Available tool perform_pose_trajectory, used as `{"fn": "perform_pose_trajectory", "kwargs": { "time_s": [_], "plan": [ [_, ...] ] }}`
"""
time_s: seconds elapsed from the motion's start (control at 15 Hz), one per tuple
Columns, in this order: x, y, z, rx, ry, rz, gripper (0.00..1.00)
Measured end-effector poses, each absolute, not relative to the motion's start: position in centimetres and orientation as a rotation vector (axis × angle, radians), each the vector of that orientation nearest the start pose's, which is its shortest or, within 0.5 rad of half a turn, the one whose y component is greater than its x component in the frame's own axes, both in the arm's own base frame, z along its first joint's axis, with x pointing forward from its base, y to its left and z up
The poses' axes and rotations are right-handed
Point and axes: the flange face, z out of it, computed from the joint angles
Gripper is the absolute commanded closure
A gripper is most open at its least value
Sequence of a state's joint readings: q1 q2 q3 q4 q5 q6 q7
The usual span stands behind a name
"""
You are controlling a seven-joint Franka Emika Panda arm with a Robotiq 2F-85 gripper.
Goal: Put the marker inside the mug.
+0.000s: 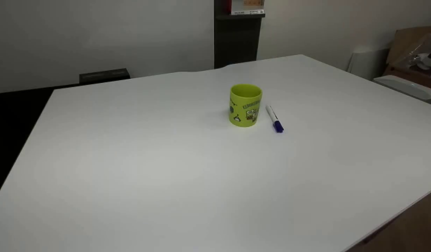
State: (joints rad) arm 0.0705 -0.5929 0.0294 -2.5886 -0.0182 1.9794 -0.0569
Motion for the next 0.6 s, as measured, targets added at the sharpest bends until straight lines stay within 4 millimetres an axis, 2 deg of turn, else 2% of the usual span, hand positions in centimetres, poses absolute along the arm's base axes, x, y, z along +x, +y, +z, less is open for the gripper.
{"fn": "perform_pose_trajectory", "kwargs": {
  "time_s": [0.4, 0.6],
  "plan": [
    [36.2, 3.2, 44.8, -3.169, -0.242, 0.030, 0.00],
    [37.7, 1.1, 43.6, -3.211, -0.182, -0.011, 0.00]
  ]
}}
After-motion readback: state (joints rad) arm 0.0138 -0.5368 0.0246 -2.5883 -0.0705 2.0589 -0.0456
